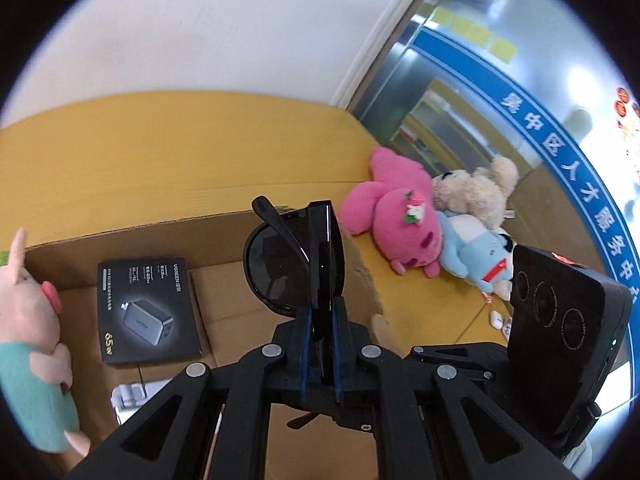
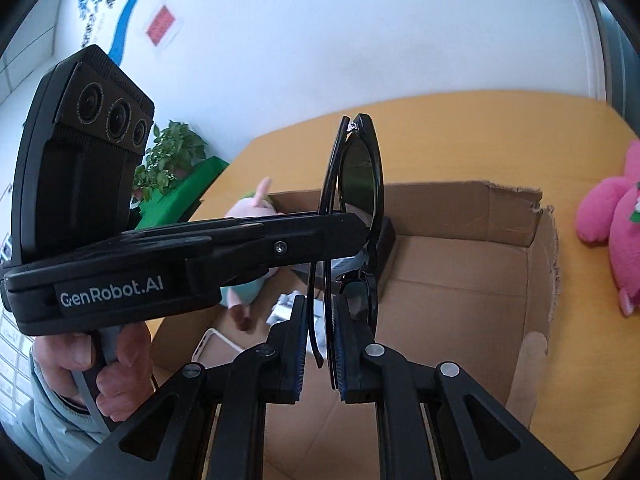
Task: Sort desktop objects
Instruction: 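Lift the sunglasses and carry them over the cardboard box, then lower the sunglasses into the box and open the right gripper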
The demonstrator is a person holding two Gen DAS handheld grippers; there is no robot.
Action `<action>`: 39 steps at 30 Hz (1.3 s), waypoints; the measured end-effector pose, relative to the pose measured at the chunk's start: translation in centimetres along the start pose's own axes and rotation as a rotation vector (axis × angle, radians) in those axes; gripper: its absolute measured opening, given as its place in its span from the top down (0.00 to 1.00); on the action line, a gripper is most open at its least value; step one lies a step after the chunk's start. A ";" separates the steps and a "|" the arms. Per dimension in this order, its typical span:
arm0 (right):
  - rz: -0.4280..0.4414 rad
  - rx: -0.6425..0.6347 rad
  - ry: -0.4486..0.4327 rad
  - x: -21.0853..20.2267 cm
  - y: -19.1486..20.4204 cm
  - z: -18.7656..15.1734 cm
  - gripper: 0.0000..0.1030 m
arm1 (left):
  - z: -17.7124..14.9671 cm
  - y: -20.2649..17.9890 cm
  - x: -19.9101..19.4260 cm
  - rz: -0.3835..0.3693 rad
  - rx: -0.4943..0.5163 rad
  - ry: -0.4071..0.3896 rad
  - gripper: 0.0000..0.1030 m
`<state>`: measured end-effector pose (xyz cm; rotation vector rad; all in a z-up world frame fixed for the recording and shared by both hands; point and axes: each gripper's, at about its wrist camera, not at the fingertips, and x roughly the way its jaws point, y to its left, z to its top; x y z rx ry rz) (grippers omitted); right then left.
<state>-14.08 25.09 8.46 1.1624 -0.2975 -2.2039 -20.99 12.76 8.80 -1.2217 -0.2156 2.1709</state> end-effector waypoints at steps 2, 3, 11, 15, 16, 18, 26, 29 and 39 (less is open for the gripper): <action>0.010 0.042 0.023 1.5 -1.7 0.4 0.90 | 0.6 1.2 2.3 0.005 -0.030 0.042 0.92; 0.018 0.068 0.039 2.4 -2.7 0.6 0.90 | 0.8 1.6 3.3 0.007 -0.044 0.060 0.92; -0.006 0.227 0.133 7.8 -8.8 0.4 0.89 | 1.0 4.3 10.0 0.027 -0.120 0.183 0.93; -0.034 0.262 0.161 9.1 -10.0 0.3 0.90 | 1.0 5.3 11.6 0.040 -0.141 0.213 0.92; -0.052 0.261 0.168 9.3 -10.1 0.3 0.90 | 1.2 5.5 11.9 0.034 -0.150 0.217 0.93; -0.071 0.259 0.175 9.4 -10.2 0.5 0.89 | 1.2 5.5 12.2 0.041 -0.150 0.218 0.92; -0.130 0.261 0.150 8.2 -10.1 0.5 0.81 | 1.5 4.2 11.7 0.053 -0.138 0.222 0.92; -0.168 0.228 0.127 6.5 -9.0 0.9 0.62 | 1.8 2.6 8.9 0.076 -0.075 0.166 0.92; -0.327 0.036 -0.154 -4.0 -0.6 -1.1 0.00 | -3.7 -3.2 -11.6 0.275 0.128 -0.332 0.21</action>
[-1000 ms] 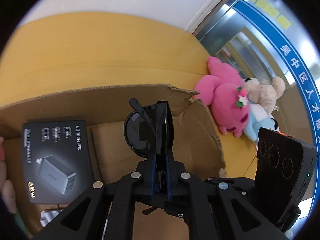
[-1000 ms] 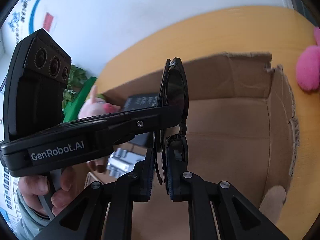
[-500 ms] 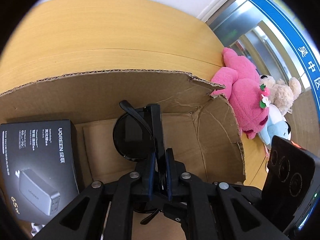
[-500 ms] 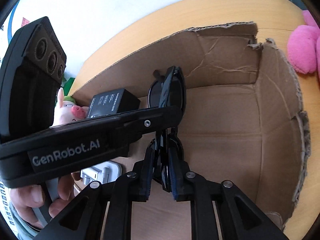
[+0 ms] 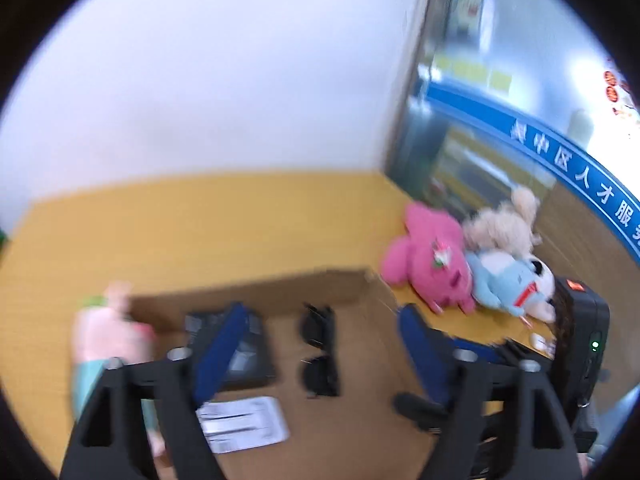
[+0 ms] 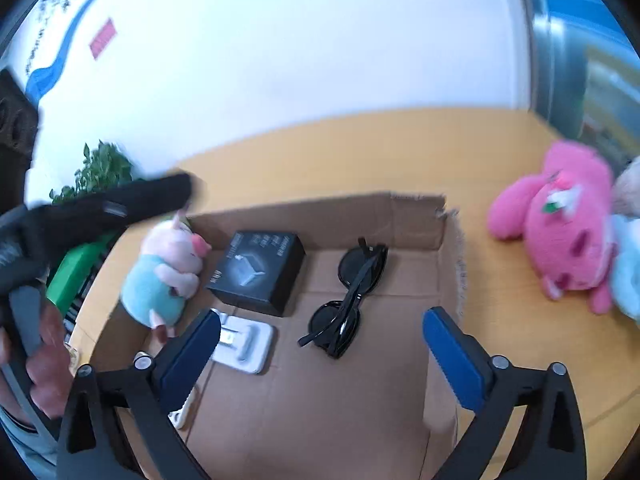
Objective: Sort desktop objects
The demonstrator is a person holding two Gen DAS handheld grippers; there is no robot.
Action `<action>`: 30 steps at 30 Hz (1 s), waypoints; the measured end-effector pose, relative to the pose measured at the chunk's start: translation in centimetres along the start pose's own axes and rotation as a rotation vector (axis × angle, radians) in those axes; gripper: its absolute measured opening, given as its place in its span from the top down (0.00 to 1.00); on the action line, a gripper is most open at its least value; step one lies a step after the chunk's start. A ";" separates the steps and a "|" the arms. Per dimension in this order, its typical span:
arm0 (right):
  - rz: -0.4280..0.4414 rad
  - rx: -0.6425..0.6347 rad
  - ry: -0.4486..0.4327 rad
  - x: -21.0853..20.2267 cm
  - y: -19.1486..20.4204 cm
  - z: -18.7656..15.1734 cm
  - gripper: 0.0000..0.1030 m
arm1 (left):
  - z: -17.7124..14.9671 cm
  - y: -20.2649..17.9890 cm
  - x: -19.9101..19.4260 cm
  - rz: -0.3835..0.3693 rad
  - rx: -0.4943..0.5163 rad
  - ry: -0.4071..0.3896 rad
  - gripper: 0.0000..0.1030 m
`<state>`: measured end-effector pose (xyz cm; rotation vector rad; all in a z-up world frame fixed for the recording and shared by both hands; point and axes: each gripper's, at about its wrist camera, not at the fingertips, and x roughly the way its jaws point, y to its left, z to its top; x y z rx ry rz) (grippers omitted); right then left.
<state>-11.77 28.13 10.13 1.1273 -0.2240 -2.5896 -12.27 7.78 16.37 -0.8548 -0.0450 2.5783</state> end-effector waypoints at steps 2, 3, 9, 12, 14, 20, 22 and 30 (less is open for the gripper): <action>-0.012 -0.012 -0.054 -2.3 1.7 -2.1 0.00 | -1.6 0.0 -3.5 0.061 0.037 -0.069 0.21; -0.024 -0.022 -0.080 -3.2 2.2 -3.0 0.00 | -2.7 0.0 -4.9 0.091 0.055 -0.090 0.21; -0.101 -0.093 -0.210 -5.7 6.8 -9.7 0.00 | -10.5 2.0 -7.0 0.274 0.035 -0.090 0.21; -0.117 -0.090 -0.239 -5.0 7.4 -12.2 0.00 | -14.3 4.0 -6.4 0.315 -0.033 -0.045 0.21; -0.143 -0.126 -0.256 -4.0 8.1 -13.6 0.00 | -16.4 4.9 -5.8 0.327 -0.065 -0.039 0.21; -0.186 -0.167 -0.255 -1.7 8.0 -16.3 0.00 | -20.9 7.0 -4.8 0.332 -0.142 -0.022 0.21; -0.190 -0.159 -0.257 -1.2 7.5 -16.8 0.00 | -21.6 6.2 -4.8 0.382 -0.082 -0.061 0.21; -0.200 -0.142 -0.307 -0.9 6.6 -17.7 0.00 | -22.5 5.3 -4.6 0.435 -0.031 -0.104 0.18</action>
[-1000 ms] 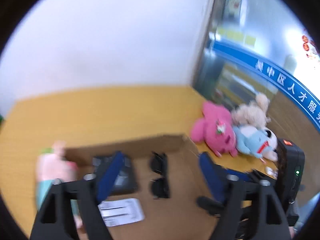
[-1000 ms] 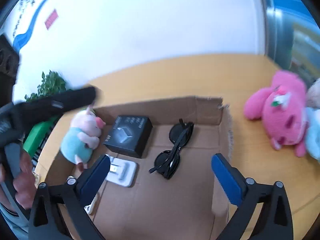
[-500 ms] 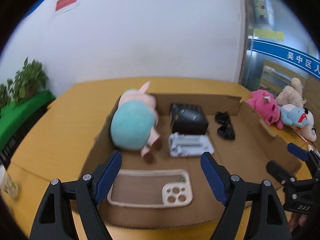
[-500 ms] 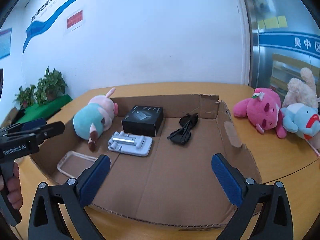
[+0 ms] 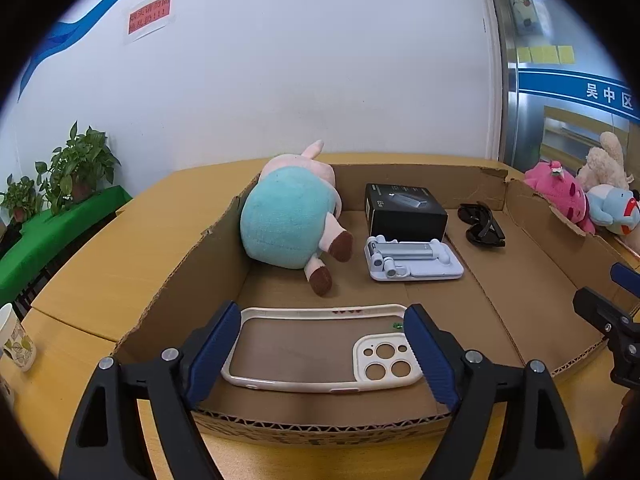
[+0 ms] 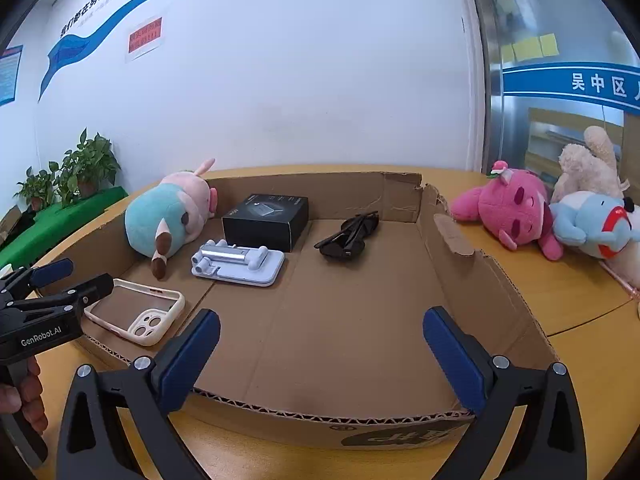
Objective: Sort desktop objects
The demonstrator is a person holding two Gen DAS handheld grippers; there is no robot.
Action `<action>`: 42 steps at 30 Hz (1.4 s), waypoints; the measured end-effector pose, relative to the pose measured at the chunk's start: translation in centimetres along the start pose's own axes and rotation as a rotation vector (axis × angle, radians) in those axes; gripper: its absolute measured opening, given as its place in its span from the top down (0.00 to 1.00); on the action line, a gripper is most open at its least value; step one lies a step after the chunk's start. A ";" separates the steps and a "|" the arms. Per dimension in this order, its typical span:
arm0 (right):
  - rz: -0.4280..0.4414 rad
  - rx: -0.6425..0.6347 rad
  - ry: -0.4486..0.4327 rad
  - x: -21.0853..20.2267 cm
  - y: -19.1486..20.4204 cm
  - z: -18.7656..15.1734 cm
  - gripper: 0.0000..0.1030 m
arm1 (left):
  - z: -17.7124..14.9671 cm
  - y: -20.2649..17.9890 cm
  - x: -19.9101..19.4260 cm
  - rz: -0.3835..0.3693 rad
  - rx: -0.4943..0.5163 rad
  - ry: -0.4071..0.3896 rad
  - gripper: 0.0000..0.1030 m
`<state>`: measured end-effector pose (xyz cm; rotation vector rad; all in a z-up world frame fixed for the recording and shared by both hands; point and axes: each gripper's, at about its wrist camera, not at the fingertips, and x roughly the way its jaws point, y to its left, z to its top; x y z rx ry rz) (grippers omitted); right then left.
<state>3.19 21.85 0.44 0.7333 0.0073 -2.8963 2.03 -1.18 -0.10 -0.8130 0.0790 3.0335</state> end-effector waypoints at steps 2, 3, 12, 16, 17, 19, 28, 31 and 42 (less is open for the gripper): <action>-0.001 0.000 0.003 0.1 0.0 0.2 0.00 | -0.2 0.0 -0.1 -0.004 0.002 -0.020 0.17; 0.000 0.000 0.006 0.2 0.0 0.2 0.00 | -0.3 0.0 -0.3 -0.005 0.003 -0.037 0.17; -0.005 0.002 0.016 0.5 0.0 0.1 0.00 | -0.3 0.0 -0.1 -0.027 0.014 -0.043 0.11; -0.005 0.001 0.016 0.5 0.0 0.1 0.00 | -0.1 -0.1 0.3 -0.036 0.019 -0.034 0.00; -0.007 0.000 0.017 0.5 0.0 0.1 0.00 | 0.0 -0.1 0.4 -0.037 0.020 -0.032 0.00; -0.007 0.000 0.018 0.6 0.0 0.0 0.00 | 0.0 0.0 0.5 -0.043 0.021 -0.032 0.00; -0.007 0.001 0.019 0.5 0.0 0.0 0.00 | 0.0 0.0 0.6 -0.044 0.021 -0.031 0.00; -0.007 0.001 0.019 0.5 0.0 0.0 0.00 | 0.0 0.1 0.6 -0.044 0.021 -0.031 0.00; -0.008 0.001 0.019 0.5 0.0 0.0 0.00 | -0.1 0.1 0.6 -0.038 0.015 -0.027 0.00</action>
